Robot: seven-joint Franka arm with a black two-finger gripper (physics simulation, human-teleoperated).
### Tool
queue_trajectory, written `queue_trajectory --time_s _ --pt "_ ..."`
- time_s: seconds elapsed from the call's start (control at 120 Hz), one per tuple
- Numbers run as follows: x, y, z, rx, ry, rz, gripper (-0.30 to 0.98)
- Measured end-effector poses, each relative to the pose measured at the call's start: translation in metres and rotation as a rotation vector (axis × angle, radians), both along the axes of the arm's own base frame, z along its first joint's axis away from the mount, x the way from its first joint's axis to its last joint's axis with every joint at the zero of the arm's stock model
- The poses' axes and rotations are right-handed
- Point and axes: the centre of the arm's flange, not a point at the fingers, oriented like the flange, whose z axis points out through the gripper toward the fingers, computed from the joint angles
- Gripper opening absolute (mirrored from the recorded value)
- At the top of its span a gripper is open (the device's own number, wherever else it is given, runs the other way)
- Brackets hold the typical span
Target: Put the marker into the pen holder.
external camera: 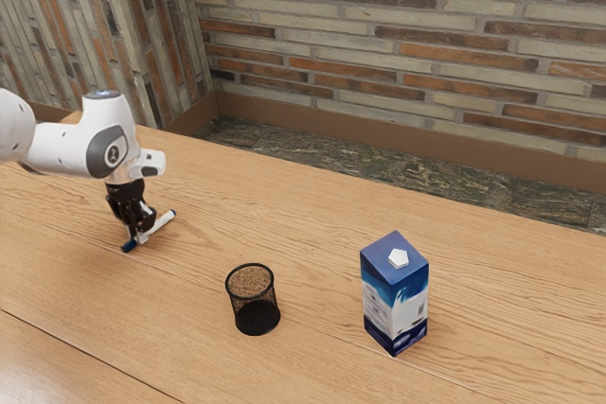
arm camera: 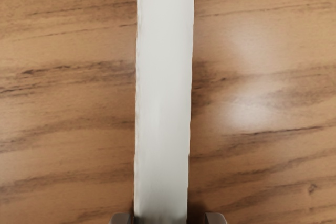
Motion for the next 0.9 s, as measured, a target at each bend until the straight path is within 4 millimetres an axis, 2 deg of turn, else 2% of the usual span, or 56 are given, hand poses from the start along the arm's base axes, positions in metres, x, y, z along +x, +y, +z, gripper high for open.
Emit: queue_trajectory --time_s 0.275,0.45,0.8,0.842,0.9 --pt "0.000 0.003 -0.004 0.000 -0.012 -0.030 0.06" --pt "0.004 -0.003 0.003 0.001 -0.024 -0.054 0.03" --pt "0.005 -0.007 0.003 0.002 -0.022 -0.074 -0.04" --pt "0.009 -0.016 0.014 0.006 -0.032 -0.090 -0.05" --pt "0.016 -0.036 0.046 0.020 -0.056 -0.123 -0.07"
